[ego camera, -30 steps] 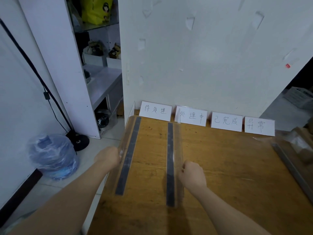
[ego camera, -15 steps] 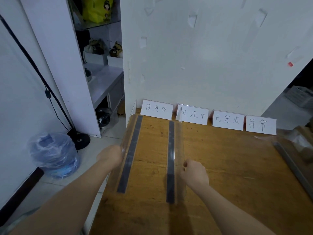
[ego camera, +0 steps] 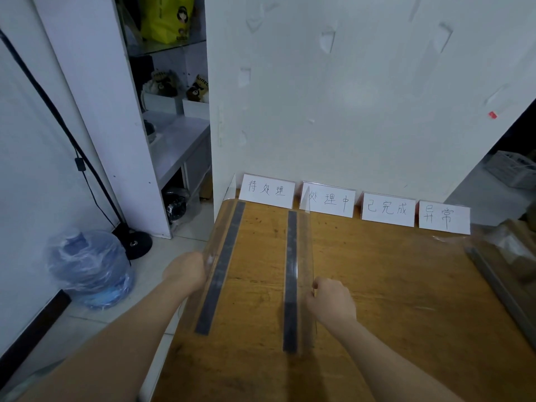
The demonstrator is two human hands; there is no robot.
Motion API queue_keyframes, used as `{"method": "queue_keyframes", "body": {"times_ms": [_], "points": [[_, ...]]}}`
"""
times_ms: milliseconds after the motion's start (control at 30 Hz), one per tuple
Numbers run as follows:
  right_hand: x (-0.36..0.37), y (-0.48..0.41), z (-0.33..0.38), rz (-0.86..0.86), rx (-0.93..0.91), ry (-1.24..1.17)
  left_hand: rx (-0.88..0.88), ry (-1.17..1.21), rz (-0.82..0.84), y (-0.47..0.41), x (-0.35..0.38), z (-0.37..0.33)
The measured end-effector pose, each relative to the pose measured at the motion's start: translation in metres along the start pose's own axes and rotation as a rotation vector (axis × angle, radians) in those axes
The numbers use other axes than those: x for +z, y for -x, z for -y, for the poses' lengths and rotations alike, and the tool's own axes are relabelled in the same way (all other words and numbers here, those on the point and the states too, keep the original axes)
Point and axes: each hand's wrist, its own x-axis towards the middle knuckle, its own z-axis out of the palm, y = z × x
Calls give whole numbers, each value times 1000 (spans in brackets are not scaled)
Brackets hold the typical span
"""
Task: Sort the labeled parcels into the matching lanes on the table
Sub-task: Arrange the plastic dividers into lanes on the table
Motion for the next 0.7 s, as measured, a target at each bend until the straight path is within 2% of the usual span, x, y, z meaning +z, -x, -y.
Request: {"method": "queue_keyframes", "body": {"times_ms": [433,700], "points": [[-4,3,-1,-10,22,36,0,-49,2,-5,3,4],[-17,2,0,-50,-46,62,31,-82,13,-10,-1,4]]}}
